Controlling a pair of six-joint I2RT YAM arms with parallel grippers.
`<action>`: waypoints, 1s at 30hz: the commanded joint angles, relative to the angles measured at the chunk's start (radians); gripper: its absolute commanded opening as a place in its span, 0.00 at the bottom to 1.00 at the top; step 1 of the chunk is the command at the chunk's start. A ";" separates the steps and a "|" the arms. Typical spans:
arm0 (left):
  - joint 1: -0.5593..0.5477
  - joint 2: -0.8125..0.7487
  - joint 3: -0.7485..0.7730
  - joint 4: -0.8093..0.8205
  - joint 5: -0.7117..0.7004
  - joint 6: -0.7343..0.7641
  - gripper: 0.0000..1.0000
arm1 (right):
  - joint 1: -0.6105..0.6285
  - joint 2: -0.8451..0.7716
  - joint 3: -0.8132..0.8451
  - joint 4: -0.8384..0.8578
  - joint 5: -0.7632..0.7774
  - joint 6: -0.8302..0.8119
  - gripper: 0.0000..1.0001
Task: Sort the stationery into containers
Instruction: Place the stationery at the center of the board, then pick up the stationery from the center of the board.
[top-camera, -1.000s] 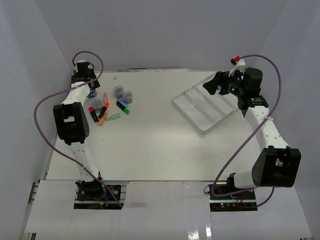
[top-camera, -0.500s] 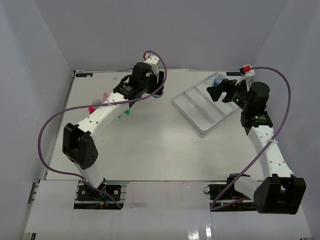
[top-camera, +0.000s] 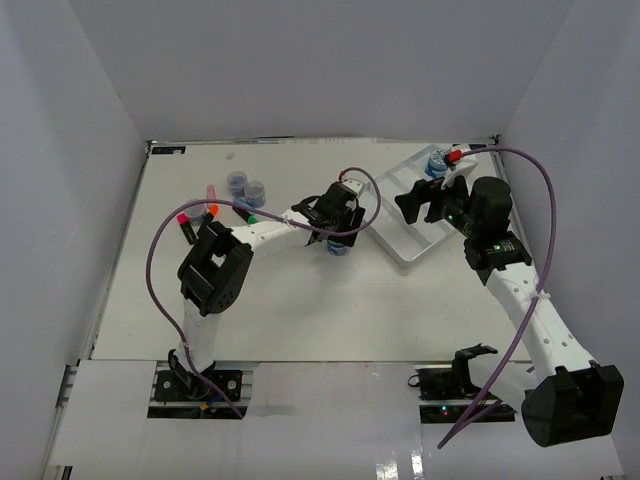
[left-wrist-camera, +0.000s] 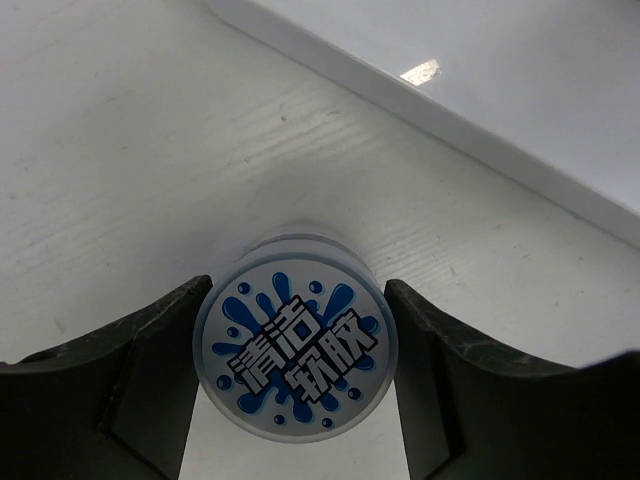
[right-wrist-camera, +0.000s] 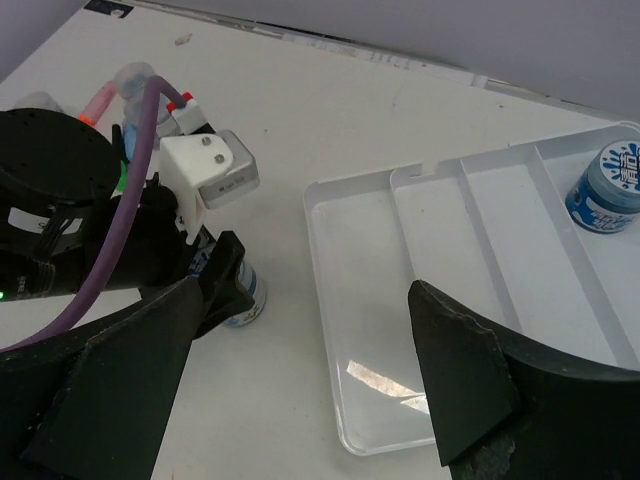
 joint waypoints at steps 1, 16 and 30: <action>-0.005 -0.024 -0.004 0.105 -0.055 -0.027 0.59 | 0.025 -0.012 -0.022 -0.012 0.062 -0.063 0.90; 0.026 -0.249 -0.110 0.086 -0.113 -0.067 0.98 | 0.143 0.093 -0.001 -0.043 -0.001 -0.112 0.90; 0.335 -0.737 -0.481 0.016 -0.063 -0.102 0.98 | 0.387 0.439 0.186 -0.107 0.158 -0.160 0.90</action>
